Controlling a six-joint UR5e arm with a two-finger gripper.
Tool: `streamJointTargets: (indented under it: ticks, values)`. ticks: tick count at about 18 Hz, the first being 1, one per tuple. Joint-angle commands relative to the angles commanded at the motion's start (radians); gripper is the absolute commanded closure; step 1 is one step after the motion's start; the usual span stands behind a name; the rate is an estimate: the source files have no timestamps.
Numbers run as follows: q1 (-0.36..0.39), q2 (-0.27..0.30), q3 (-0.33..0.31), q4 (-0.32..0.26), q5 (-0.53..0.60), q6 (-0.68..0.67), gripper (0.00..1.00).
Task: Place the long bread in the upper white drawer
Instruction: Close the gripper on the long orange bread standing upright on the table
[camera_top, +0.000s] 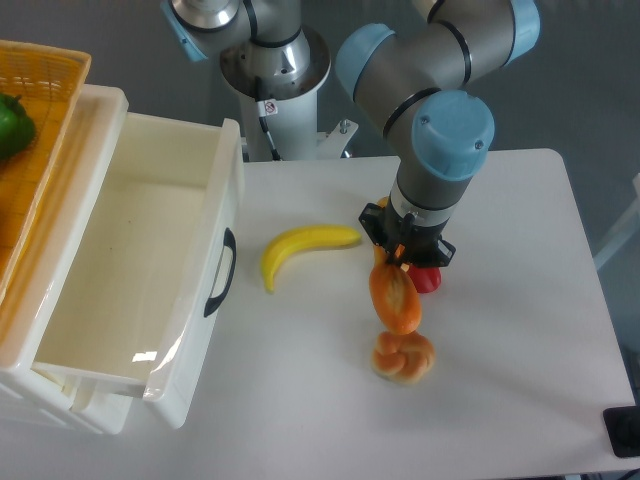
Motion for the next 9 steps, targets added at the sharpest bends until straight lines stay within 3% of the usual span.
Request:
streamJointTargets:
  ticks: [9]
  values:
    - [0.003, -0.003, 0.000, 0.000, 0.009, -0.002, 1.00]
